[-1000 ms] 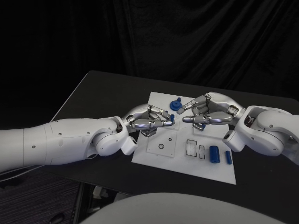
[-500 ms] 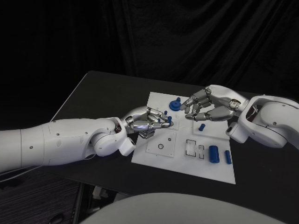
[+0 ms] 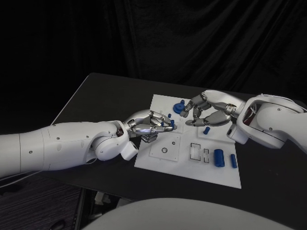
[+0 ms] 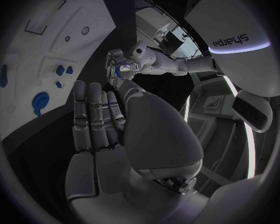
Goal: Assemble the parts on the task board
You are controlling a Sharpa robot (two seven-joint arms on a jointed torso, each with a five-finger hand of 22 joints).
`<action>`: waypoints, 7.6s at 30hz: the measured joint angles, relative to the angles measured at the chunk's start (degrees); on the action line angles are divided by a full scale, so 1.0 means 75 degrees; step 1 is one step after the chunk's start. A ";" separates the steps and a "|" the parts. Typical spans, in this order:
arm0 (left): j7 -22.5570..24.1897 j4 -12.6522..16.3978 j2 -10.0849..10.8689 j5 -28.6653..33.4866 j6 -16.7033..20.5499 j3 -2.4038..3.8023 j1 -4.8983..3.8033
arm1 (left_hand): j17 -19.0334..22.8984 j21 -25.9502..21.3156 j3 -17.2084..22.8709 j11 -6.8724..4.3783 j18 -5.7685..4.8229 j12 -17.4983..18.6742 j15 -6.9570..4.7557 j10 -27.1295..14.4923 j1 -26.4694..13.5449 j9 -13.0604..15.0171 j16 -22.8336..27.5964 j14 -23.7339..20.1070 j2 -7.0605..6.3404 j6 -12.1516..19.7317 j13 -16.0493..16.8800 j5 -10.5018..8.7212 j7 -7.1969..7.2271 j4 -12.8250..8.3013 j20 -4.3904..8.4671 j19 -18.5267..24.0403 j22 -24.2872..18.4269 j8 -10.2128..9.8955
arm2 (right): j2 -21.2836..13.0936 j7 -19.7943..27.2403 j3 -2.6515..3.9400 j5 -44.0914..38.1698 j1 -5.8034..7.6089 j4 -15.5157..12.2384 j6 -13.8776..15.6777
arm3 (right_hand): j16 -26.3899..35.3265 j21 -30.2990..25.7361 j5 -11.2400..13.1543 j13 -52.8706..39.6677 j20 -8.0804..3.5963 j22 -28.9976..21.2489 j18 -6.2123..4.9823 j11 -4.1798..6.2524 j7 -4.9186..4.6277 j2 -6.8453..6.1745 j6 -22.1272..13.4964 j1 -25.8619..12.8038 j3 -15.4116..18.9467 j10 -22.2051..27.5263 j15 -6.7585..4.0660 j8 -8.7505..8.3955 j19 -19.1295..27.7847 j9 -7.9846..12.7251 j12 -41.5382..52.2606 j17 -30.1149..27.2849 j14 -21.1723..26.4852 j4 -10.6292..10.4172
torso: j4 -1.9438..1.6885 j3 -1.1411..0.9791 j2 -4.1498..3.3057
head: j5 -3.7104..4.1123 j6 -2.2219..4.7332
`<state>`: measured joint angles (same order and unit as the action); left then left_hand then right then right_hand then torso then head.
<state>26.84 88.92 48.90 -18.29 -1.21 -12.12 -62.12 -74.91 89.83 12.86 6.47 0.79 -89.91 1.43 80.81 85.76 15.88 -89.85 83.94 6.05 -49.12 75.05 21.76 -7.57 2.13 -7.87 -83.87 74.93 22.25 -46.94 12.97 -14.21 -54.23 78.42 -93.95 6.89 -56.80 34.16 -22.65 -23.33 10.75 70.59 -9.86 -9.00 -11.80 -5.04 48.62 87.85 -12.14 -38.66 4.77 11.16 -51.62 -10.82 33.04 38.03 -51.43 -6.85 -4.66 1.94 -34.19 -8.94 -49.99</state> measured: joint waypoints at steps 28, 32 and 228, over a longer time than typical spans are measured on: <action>-0.0178 -0.0007 -0.0015 0.0001 -0.0187 -0.0001 0.0000 | 0.0000 0.0000 0.0137 -0.0028 0.0000 0.0001 0.0002 0.0025 -0.0049 0.0000 0.0000 0.0001 -0.0051 0.0057 0.0001 0.0035 -0.0055 -0.0010 0.0000 0.0000 -0.0001 0.0005 | 0.0329 0.0143 0.0000 -0.0361 -0.0108 0.0112 -0.0128 | -0.0183 -0.0148 0.0183 0.0691 -0.0042 -0.0062 0.0001 0.0035 -0.0039 0.0112 -0.0152 0.0120 0.0025 -0.0262 -0.0014 0.0095 -0.0204 0.0236 -0.0296 -0.0397 -0.0111 -0.0108 | 0.0010 -0.0010 0.0004 | 0.0065 0.0000; -0.0219 -0.0003 -0.0020 0.0001 -0.0231 0.0001 0.0000 | 0.0000 0.0000 0.0137 -0.0028 0.0001 0.0000 0.0002 0.0025 -0.0049 0.0000 0.0000 0.0002 -0.0051 0.0059 0.0002 0.0035 -0.0056 -0.0011 0.0000 0.0000 -0.0001 0.0005 | 0.0373 0.0227 0.0000 -0.0308 -0.0109 0.0128 -0.0168 | -0.0183 -0.0148 0.0183 0.0795 -0.0042 -0.0040 0.0001 0.0008 -0.0041 0.0087 -0.0183 0.0154 -0.0010 -0.0234 -0.0014 0.0095 -0.0204 0.0280 -0.0359 -0.0451 -0.0112 -0.0074 | 0.0010 -0.0010 0.0004 | 0.0065 0.0000; 0.0168 -0.0065 0.0792 0.0149 0.0248 -0.0004 0.0007 | 0.0000 -0.0574 -0.1131 0.0014 -0.0001 -0.0026 0.0316 0.0412 -0.0333 -0.0594 0.0000 0.0015 -0.0174 0.1374 0.0002 -0.0895 -0.0396 0.1358 -0.0289 -0.0042 -0.0002 -0.0838 | 0.1597 -0.2204 0.0002 -0.6218 -0.1650 0.0989 0.1046 | -0.0658 -0.0308 0.1317 0.2082 -0.0519 0.0295 0.0001 0.0586 0.0575 0.0216 0.1528 0.0119 -0.0258 -0.2366 -0.0531 0.0399 -0.1118 -0.0194 -0.0730 -0.1346 -0.1012 0.0239 | -0.0049 0.0010 0.0001 | 0.0037 -0.0001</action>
<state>28.10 88.43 54.84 -17.17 0.65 -12.14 -62.07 -74.91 85.52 4.37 6.57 0.79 -90.10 3.80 83.90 83.26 11.43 -89.85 84.05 4.74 -38.81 75.06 15.04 -10.54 12.32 -10.04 -84.18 74.91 15.97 -34.96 -3.56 -14.20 -100.87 66.04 -86.53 14.73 -61.73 31.85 -12.77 -7.72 6.86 72.80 -9.85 -4.61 -7.49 -3.42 60.08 88.74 -14.08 -56.40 0.78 14.15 -60.01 -12.27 27.56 27.93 -59.01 -5.06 -5.03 2.02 -34.19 -8.66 -49.99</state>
